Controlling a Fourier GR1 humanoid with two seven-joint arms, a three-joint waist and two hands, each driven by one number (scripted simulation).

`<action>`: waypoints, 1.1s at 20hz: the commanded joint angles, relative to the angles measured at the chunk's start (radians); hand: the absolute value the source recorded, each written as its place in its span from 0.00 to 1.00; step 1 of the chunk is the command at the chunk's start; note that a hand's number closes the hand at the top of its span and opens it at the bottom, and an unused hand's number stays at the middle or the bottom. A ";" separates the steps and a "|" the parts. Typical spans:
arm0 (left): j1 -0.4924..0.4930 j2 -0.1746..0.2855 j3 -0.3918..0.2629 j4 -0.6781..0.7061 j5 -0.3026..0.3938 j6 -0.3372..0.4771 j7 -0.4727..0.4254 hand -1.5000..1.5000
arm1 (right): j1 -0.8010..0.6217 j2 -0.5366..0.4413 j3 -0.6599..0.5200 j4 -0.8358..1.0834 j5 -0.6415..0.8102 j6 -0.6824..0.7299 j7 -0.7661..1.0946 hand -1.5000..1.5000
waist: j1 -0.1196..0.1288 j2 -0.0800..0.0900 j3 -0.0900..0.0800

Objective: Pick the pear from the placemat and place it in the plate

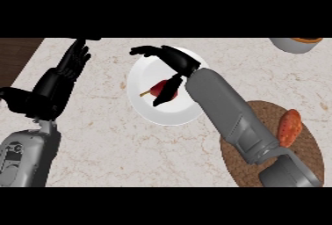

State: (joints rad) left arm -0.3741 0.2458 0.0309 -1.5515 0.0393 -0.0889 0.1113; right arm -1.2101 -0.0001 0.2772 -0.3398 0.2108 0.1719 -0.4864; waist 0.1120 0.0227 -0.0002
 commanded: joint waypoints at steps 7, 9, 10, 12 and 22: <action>0.000 0.030 0.045 -0.004 0.013 -0.007 0.022 0.50 | -0.090 0.000 -0.171 0.110 -0.204 0.092 0.022 0.00 | -0.052 -0.003 0.000; 0.003 0.031 0.054 -0.010 0.015 -0.002 0.018 0.50 | -0.097 -0.065 -0.197 0.140 -0.220 0.152 0.019 0.00 | -0.051 0.000 0.000; -0.019 -0.002 0.012 -0.025 -0.012 0.028 0.059 0.50 | -0.107 -0.065 -0.217 0.146 -0.235 0.139 0.009 0.00 | -0.049 0.002 0.001; 0.047 -0.005 0.017 -0.048 -0.009 0.018 0.001 0.50 | -0.114 -0.153 -0.240 0.167 -0.248 0.194 0.002 0.00 | -0.035 0.006 0.000; -0.040 0.002 0.020 -0.017 -0.005 0.009 0.034 0.50 | -0.047 -0.332 -0.230 0.203 -0.210 0.352 -0.163 0.00 | -0.021 0.028 0.003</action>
State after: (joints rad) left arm -0.3624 0.2470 0.0511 -1.5723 0.0353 -0.0865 0.1114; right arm -1.2794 -0.2737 0.0419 -0.1471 -0.0145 0.4754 -0.5889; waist 0.0847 0.0413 0.0015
